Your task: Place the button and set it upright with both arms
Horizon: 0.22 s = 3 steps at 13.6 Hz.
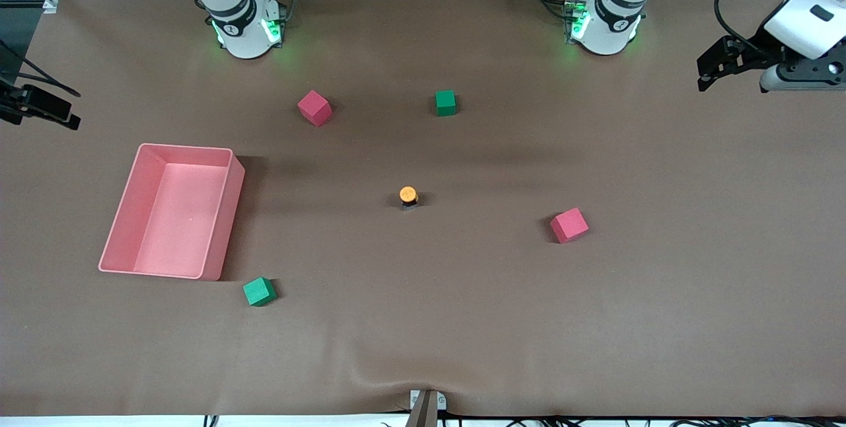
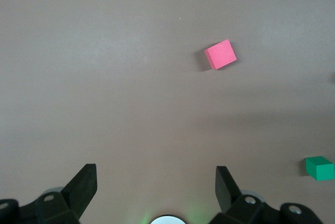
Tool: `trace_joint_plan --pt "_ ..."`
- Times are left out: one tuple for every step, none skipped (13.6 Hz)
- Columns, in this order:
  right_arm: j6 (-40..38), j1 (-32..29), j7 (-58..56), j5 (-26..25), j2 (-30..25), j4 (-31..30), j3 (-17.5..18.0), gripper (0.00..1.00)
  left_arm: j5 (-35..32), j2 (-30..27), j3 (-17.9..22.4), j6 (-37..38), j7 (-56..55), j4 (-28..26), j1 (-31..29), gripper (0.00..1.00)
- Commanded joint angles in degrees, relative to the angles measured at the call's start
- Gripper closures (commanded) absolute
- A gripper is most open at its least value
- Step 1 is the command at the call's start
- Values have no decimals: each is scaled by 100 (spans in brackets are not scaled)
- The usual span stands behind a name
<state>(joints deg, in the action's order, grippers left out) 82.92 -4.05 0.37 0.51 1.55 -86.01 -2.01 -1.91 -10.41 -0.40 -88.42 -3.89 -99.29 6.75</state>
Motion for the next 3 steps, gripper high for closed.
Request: trace_joint_plan --pt "-4 -34 86 80 -94 -12 34 0 24 144 -21 167 108 348 -42 0" --pt "-4 -34 86 89 -94 -12 34 0 33 179 -21 167 108 366 -42 0" --pt "-4 -34 86 107 -94 -12 34 0 33 197 -21 167 125 366 -50 0"
